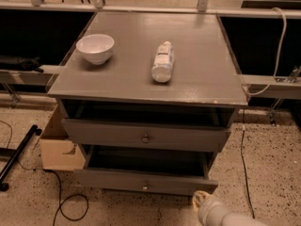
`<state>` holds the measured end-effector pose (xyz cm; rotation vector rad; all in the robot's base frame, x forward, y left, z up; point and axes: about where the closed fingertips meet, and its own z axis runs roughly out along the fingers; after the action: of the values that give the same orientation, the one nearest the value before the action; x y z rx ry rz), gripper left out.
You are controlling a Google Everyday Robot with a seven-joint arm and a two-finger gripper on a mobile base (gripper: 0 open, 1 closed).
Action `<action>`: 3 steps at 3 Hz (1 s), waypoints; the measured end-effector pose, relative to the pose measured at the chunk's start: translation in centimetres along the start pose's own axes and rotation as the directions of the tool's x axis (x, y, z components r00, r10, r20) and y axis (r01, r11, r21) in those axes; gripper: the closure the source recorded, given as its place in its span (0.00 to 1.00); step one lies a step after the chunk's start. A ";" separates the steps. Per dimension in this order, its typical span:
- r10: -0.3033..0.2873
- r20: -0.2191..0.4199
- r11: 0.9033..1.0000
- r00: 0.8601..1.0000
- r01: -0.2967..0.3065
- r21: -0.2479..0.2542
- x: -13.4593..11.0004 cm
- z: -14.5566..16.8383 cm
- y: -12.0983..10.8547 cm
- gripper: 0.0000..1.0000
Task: Open middle drawer
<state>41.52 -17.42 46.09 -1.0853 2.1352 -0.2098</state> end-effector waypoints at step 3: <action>0.015 -0.012 1.000 1.000 -0.015 0.010 0.9 -0.4 -0.2 0.19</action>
Offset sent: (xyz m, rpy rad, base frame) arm -0.0063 -0.0106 -0.0012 -0.0021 0.0032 -0.0250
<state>41.01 -18.30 45.97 -1.0650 2.1503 -0.2200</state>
